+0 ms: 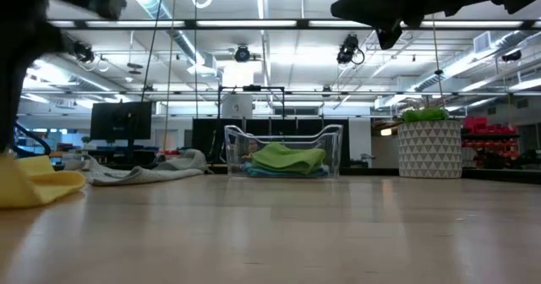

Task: Fold microfiber towels
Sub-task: Fold the yellow microfiber towel

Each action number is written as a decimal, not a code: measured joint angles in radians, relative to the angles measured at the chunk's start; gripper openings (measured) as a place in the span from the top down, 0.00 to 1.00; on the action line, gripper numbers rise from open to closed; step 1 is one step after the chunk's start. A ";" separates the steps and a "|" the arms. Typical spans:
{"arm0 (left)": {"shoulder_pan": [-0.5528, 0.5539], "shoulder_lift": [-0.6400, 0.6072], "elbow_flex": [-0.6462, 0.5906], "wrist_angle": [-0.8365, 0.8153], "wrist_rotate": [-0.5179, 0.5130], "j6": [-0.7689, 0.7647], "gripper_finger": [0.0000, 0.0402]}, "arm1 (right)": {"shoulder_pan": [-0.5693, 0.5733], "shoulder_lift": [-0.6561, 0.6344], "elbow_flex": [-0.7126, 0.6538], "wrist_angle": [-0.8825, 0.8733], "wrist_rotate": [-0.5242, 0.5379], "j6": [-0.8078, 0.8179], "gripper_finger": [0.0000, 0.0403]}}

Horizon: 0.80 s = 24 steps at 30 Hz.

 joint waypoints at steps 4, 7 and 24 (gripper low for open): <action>-0.009 -0.002 0.147 -0.277 -0.055 -0.006 0.98 | 0.000 0.000 0.000 0.000 0.000 -0.001 0.99; -0.006 -0.002 0.257 -0.431 -0.122 -0.004 0.98 | 0.000 0.000 0.000 -0.001 0.000 -0.007 0.99; 0.290 -0.003 0.738 -0.522 -0.485 0.611 0.99 | 0.125 -0.162 0.000 -0.207 0.074 -0.033 0.99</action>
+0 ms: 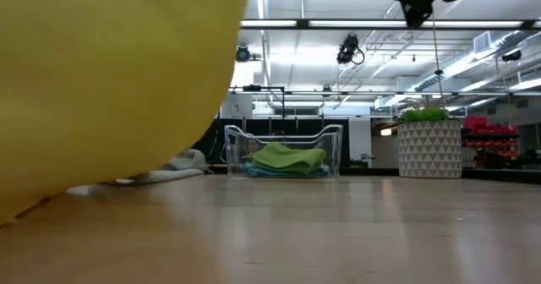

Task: Fold microfiber towels
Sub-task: Fold the yellow microfiber towel

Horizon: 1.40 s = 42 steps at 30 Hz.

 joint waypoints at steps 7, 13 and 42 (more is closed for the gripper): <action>0.110 0.001 0.171 0.174 0.001 0.324 0.99 | 0.107 -0.093 0.000 -0.150 0.152 0.066 0.99; 0.172 -0.023 0.263 0.257 0.015 0.435 1.00 | 0.162 -0.121 0.000 -0.177 0.213 0.091 0.99; -0.280 -0.338 -0.955 0.902 -0.036 -0.235 0.99 | 0.182 0.156 0.000 -0.417 -0.228 0.416 0.88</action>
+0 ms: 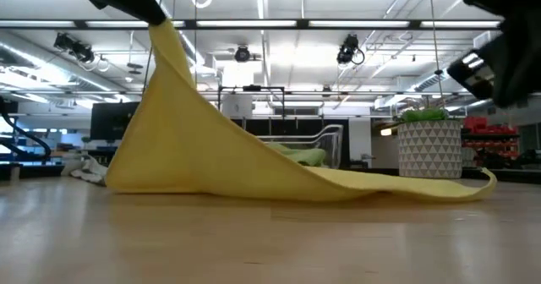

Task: Fold microfiber towels
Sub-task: Fold the yellow microfiber towel

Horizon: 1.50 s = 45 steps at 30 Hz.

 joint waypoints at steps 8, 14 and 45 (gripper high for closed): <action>-0.008 0.000 -0.001 -0.007 -0.001 -0.008 0.99 | -0.025 0.032 0.000 -0.125 -0.033 -0.057 0.66; -0.001 0.000 -0.001 -0.007 -0.001 -0.009 0.98 | -0.117 0.057 0.000 -0.140 -0.093 -0.162 0.56; 0.111 -0.254 -0.002 -0.512 -0.192 -0.148 0.99 | -0.217 -0.271 0.033 -0.374 0.072 -0.147 0.98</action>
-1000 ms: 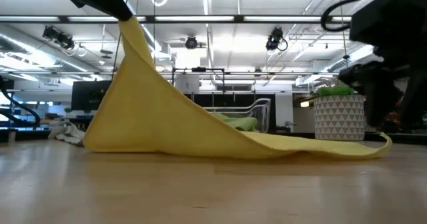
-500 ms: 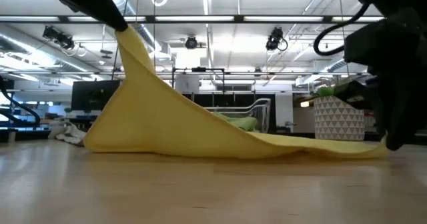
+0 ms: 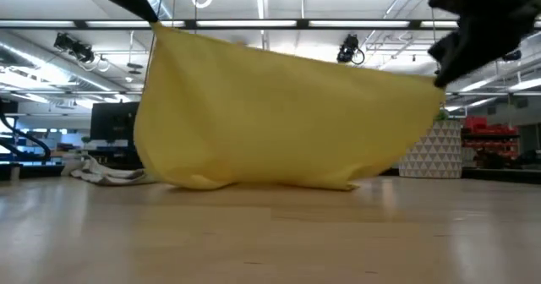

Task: Fold microfiber towels
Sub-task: Fold the yellow microfiber towel

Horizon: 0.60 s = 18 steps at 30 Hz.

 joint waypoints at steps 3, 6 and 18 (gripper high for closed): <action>0.056 -0.041 0.000 0.001 -0.024 0.080 0.99 | -0.022 -0.060 0.077 -0.135 0.091 0.000 0.98; 0.118 -0.064 0.000 0.003 -0.035 0.145 0.99 | -0.053 -0.081 0.174 -0.263 0.170 -0.018 0.99; 0.291 -0.124 0.001 0.095 -0.134 0.405 0.99 | -0.227 -0.081 0.384 -0.450 0.281 -0.176 0.99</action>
